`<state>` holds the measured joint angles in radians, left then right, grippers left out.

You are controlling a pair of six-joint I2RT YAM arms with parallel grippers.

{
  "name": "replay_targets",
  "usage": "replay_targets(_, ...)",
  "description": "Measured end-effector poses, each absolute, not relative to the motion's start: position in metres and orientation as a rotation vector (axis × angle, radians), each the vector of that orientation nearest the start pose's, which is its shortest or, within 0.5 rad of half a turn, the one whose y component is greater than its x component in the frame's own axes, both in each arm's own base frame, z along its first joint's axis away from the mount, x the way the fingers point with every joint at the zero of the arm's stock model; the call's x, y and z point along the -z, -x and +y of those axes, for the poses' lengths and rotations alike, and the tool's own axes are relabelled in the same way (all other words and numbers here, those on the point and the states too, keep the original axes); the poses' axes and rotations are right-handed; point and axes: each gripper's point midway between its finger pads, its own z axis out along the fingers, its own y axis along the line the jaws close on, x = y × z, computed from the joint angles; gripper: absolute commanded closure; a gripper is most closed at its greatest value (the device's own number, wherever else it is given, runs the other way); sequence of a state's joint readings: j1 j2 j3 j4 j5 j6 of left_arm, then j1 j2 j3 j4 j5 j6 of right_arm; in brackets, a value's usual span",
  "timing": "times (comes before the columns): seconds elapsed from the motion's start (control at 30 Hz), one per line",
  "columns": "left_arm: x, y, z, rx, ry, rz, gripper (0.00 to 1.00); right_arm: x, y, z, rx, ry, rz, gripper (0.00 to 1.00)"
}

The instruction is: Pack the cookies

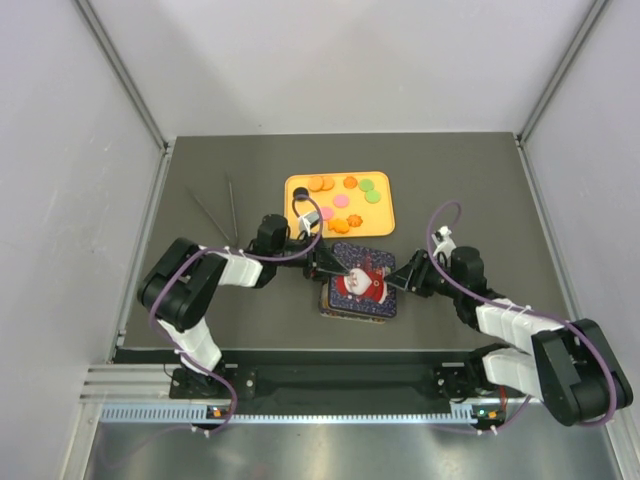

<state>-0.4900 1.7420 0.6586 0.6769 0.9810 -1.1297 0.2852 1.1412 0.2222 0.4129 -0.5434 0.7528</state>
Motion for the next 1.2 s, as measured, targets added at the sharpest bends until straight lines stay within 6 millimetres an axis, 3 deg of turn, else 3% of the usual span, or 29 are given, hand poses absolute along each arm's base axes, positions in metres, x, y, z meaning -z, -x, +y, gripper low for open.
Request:
replay_targets(0.17, -0.106, -0.24, -0.305, 1.852, 0.007, 2.411, 0.62, -0.068, -0.233, 0.188, -1.174, -0.153, 2.206, 0.44)
replay_targets(1.2, -0.093, -0.257, -0.27, 1.586, 0.064, 2.531, 0.62, -0.06, -0.225, 0.196, -1.113, -0.131, 2.269, 0.47)
